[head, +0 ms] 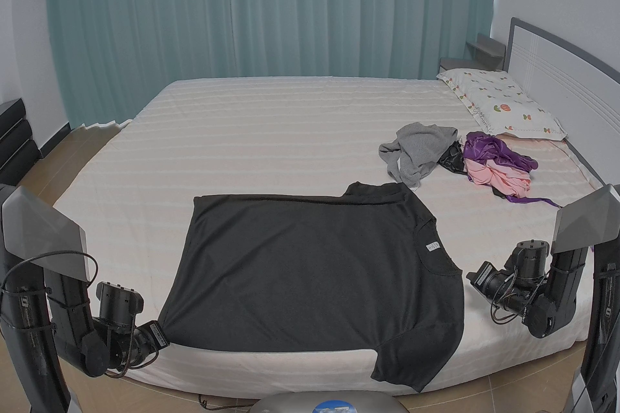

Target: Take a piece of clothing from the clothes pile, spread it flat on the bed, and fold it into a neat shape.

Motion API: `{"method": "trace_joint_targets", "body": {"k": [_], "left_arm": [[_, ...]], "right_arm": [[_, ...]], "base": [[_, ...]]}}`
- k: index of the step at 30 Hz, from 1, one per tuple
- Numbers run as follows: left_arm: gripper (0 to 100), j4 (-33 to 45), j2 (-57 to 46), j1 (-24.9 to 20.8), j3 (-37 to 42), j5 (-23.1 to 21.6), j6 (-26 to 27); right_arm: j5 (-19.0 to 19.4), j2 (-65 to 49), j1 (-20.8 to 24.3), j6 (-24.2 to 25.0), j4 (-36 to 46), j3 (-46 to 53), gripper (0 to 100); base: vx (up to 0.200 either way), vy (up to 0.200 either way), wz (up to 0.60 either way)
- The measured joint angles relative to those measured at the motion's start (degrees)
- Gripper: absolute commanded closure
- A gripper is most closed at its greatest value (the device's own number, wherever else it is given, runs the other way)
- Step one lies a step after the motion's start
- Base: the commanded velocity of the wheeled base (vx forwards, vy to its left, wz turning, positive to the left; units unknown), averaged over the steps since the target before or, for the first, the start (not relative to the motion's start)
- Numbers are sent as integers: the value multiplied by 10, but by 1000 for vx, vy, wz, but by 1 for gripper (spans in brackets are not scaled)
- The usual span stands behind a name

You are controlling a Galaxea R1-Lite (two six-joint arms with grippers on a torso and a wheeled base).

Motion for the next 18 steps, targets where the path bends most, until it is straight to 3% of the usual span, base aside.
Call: {"method": "trace_joint_targets", "body": {"k": [1,2,8,16,17,18], "left_arm": [[100,0,0,0,0,-1,0],[100,0,0,0,0,-1,0],[100,0,0,0,-1,-1,0],[100,0,0,0,-1,-2,0],[100,0,1,0,-2,-3,0],[100,0,1,0,-2,-5,0]], "right_arm": [[0,-2,-1,0,5,-1,100],[2,-3,-1,-1,9,-1,0],[33,-5,-1,-3,14,19,0],[40,6,10,-16,23,30,0],[41,9,10,-20,24,28,100],[43,11,10,-26,24,27,100]], "base": [[0,0,0],[0,0,0],[0,0,0],[0,0,0],[0,0,0],[0,0,0]]}}
